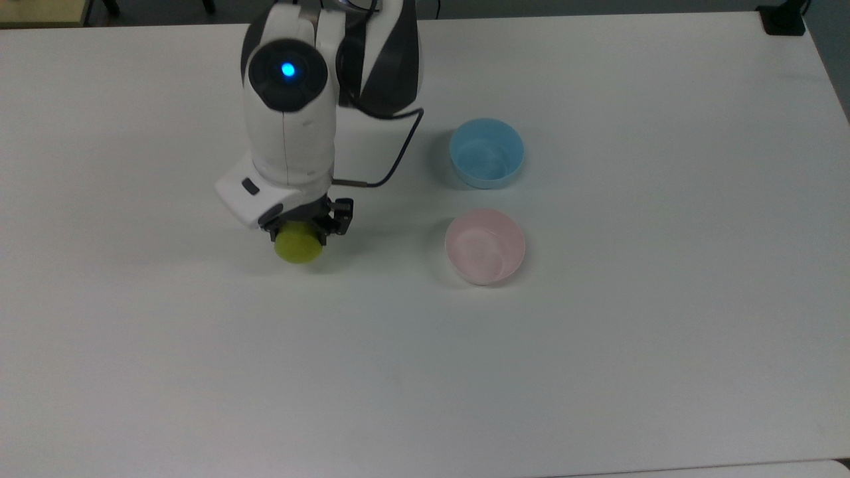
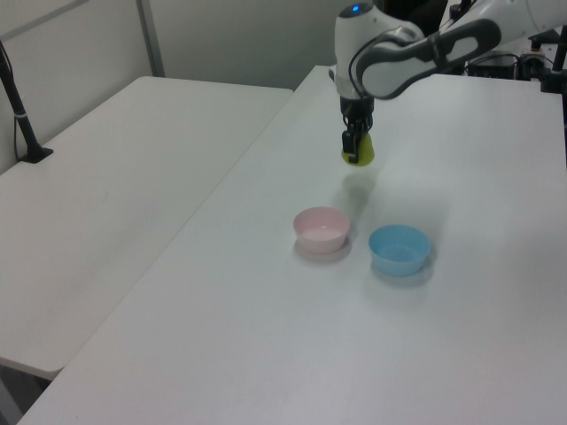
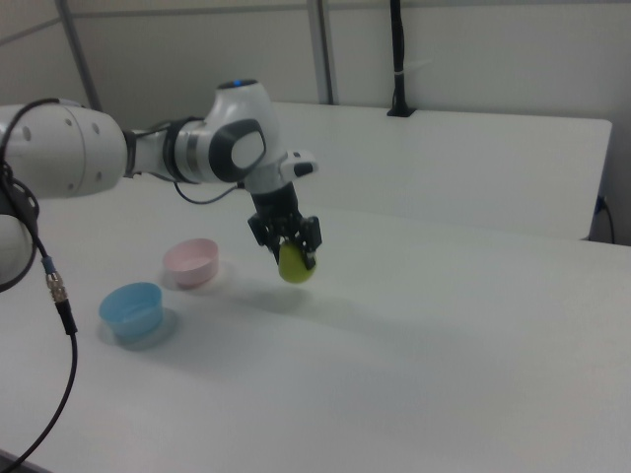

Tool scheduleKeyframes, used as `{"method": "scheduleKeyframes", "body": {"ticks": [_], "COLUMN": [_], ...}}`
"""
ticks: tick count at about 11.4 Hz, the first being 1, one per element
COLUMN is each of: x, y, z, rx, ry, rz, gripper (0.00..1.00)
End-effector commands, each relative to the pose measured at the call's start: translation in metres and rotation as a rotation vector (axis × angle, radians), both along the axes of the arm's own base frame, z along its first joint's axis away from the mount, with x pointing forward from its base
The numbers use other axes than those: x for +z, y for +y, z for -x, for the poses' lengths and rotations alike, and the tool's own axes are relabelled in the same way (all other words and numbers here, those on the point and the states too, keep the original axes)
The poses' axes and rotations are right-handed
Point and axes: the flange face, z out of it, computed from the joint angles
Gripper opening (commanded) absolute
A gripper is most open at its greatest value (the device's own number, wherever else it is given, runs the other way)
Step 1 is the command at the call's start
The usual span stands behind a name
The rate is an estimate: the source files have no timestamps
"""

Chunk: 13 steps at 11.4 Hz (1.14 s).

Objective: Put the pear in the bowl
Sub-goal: 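Lift the pear and carry it over the pink bowl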

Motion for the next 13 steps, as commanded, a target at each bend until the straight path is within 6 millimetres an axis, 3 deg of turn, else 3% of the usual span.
{"method": "scheduleKeyframes", "body": {"ticks": [1,2,5,7,10,13], "x": [0.060,0.074,0.092,0.072,0.028,-0.019], "y": [0.025,0.036,0.125,0.180,0.238,0.258], "z": [0.015,0.014,0.018,0.021,0.020,0.014], "rx": [0.013,0.002,-0.003,-0.023,-0.010,-0.008], "ry": [-0.045,-0.065,-0.069,-0.061,-0.031,-0.047], "rz": [-0.041,-0.074,-0.119,-0.120,-0.095,-0.078], "gripper": [0.21,0.21,0.26,0.29,0.33,0.44]}}
